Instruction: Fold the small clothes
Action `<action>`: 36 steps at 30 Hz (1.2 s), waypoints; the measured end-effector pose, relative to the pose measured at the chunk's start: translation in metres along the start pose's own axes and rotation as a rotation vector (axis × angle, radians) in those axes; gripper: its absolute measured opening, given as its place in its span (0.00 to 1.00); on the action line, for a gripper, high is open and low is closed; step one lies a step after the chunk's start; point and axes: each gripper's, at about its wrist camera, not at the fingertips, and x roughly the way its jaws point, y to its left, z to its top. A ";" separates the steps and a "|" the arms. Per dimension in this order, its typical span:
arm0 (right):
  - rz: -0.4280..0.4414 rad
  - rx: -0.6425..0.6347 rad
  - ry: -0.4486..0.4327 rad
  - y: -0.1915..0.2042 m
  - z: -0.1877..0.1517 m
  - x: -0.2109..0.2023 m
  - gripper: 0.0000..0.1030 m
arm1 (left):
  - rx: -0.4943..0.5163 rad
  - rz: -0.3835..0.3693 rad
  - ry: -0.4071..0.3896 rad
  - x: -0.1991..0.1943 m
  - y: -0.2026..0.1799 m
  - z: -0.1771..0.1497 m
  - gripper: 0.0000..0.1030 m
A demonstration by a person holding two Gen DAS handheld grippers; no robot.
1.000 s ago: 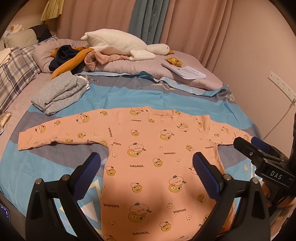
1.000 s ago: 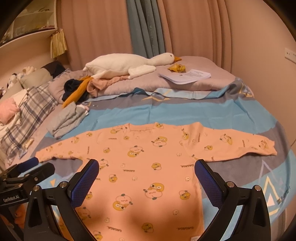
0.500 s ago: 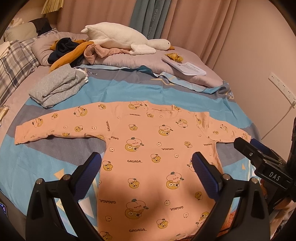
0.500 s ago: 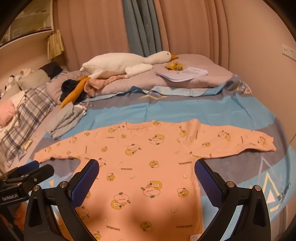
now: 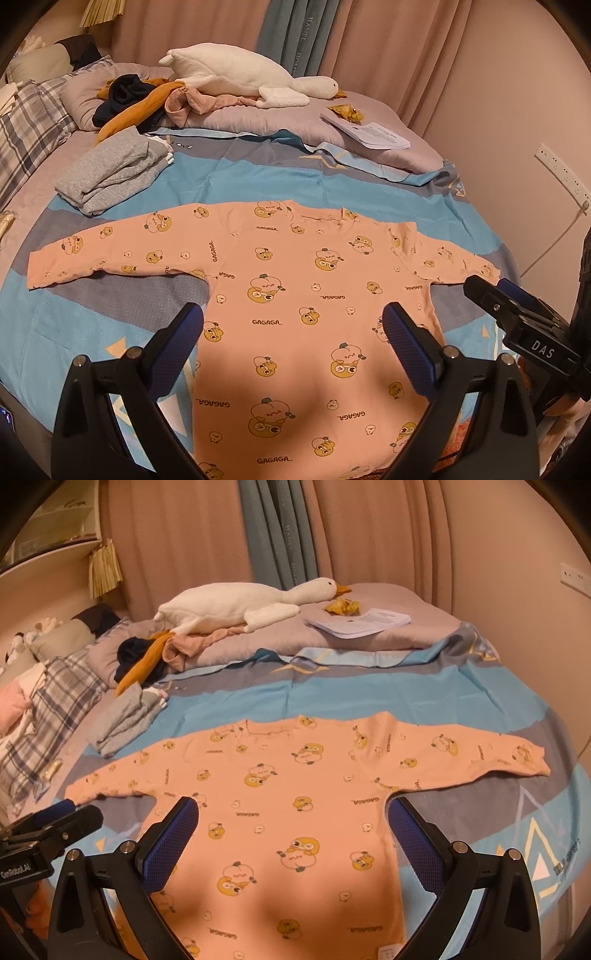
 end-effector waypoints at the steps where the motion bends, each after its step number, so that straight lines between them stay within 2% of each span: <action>1: -0.004 0.001 0.001 0.000 0.000 0.000 0.99 | -0.001 -0.004 0.001 0.001 0.000 0.000 0.95; 18: -0.024 0.022 0.007 -0.007 0.000 0.002 0.99 | -0.010 -0.030 0.029 0.010 0.006 -0.001 0.94; 36: -0.034 0.074 0.005 -0.023 0.003 0.005 0.99 | -0.022 -0.060 0.094 0.024 0.009 -0.003 0.93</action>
